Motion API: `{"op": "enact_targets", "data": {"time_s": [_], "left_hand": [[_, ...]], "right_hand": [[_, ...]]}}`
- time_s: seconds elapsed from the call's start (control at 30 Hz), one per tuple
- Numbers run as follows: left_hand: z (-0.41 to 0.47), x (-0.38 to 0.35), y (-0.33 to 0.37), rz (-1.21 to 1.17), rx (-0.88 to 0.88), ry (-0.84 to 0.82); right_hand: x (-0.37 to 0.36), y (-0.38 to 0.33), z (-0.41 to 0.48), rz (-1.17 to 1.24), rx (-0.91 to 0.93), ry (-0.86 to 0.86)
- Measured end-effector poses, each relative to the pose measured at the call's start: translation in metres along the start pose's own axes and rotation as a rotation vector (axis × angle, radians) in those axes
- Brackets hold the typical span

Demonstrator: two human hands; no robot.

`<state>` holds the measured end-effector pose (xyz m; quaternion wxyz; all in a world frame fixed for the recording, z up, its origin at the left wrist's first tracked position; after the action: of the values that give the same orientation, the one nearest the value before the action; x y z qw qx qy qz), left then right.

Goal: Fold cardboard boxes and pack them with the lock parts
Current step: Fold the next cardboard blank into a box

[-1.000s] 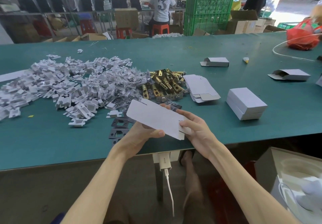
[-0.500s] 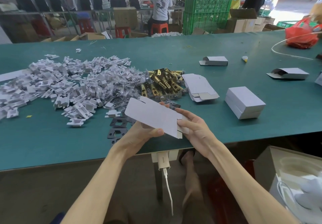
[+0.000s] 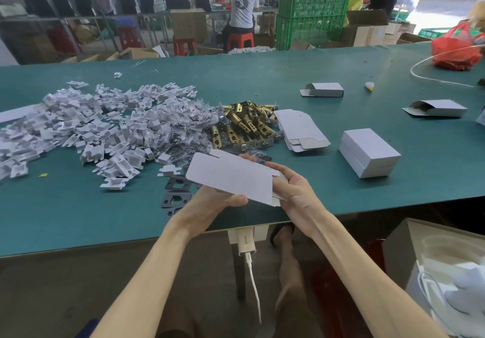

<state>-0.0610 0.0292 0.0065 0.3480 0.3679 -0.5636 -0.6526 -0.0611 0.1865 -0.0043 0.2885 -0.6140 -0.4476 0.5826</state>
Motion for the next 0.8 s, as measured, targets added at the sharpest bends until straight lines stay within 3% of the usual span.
{"op": "enact_targets", "data": {"time_s": [0.13, 0.2, 0.33, 0.47, 0.67, 0.8], "left_hand": [[0.001, 0.003, 0.001, 0.001, -0.033, 0.034], [0.001, 0.011, -0.002, -0.116, -0.021, 0.129], [0.003, 0.019, -0.002, -0.252, -0.023, 0.274], [0.002, 0.022, -0.004, -0.330, -0.013, 0.339], [0.001, 0.025, -0.009, -0.220, 0.015, 0.366], [0.000, 0.027, -0.008, -0.153, 0.002, 0.418]], "right_hand": [[0.002, -0.002, 0.000, -0.076, 0.042, 0.051], [0.000, -0.002, -0.001, -0.134, 0.063, 0.059], [-0.009, -0.003, -0.002, -0.257, 0.134, 0.022], [-0.012, -0.002, 0.002, -0.235, 0.123, -0.032], [-0.009, -0.001, 0.002, -0.440, 0.194, 0.085], [-0.007, -0.002, 0.001, -0.472, 0.227, 0.075]]}}
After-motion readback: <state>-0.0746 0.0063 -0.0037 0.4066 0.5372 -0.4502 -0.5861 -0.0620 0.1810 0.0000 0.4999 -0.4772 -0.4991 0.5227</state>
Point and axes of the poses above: each hand's wrist, its own z-axis towards the middle knuckle, its own x-axis out of the back of the hand, y = z × x, the point moved 10 cm from there along z, towards the middle knuckle, and after that the axes turned 3 degrees about -x, right-handed, at the moved point
